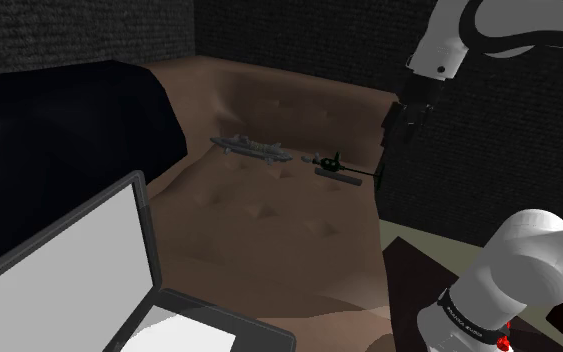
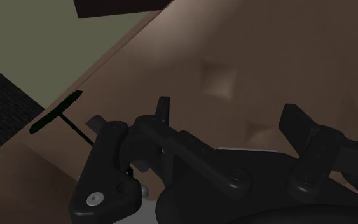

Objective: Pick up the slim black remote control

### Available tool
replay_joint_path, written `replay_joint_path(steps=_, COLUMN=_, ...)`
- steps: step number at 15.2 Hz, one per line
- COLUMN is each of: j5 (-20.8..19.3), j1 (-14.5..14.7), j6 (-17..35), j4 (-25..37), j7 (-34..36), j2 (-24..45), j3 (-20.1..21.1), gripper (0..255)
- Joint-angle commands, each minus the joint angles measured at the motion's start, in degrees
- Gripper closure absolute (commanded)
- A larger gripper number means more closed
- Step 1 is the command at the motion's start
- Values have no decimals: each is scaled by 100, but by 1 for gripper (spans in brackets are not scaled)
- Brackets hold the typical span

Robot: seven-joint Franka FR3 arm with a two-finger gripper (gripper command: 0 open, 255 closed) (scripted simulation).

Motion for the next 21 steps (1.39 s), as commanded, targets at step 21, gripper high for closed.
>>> replay_joint_path(steps=21, j5=-924, j1=115, j6=3259, j4=-230, j7=-3936, j2=2884, j3=-1922, gripper=0)
